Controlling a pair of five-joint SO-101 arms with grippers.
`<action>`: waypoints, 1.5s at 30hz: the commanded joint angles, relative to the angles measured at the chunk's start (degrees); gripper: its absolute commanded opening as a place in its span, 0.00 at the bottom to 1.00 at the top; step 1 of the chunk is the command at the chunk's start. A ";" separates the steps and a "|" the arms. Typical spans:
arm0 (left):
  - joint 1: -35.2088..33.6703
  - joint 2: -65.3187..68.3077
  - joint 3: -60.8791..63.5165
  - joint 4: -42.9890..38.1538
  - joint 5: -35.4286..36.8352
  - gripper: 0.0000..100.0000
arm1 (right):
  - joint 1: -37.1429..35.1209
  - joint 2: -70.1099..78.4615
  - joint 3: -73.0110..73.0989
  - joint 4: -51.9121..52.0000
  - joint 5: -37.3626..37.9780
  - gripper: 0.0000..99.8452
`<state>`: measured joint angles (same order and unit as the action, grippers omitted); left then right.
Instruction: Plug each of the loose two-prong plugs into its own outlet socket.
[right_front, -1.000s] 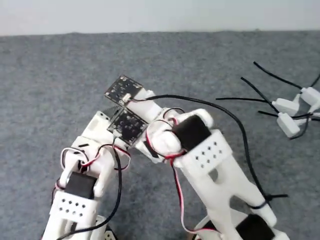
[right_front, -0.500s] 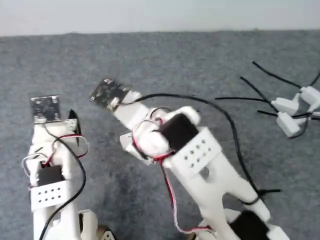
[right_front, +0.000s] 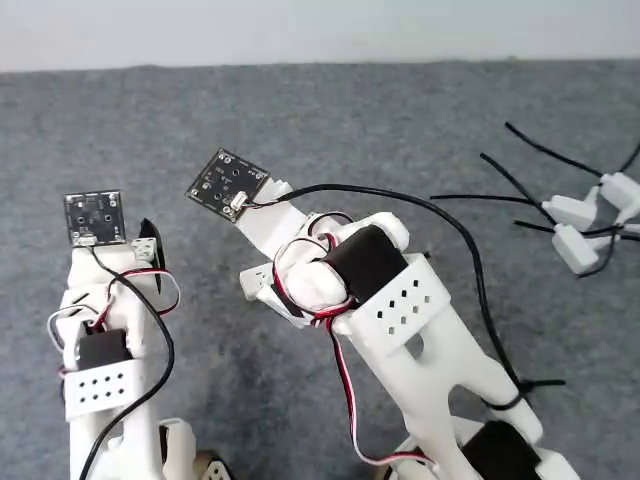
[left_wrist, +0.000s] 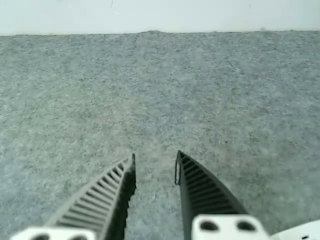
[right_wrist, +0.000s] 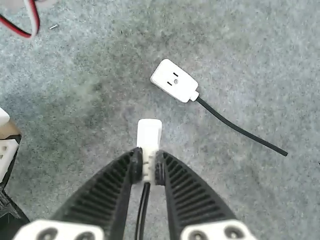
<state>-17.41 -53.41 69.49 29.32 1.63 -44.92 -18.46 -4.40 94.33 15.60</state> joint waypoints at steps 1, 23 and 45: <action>-0.18 0.00 0.04 -2.64 -0.26 0.13 | 0.22 -0.22 -1.14 -0.13 -0.26 0.01; -5.36 0.18 6.20 -16.26 3.52 0.13 | 0.31 37.85 -38.77 8.48 -10.20 0.01; -5.45 8.97 2.86 -19.69 3.78 0.13 | 4.97 48.04 -37.89 8.48 -13.27 0.01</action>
<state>-22.59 -45.23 76.35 11.03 4.88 -40.62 29.89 -40.44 100.66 3.12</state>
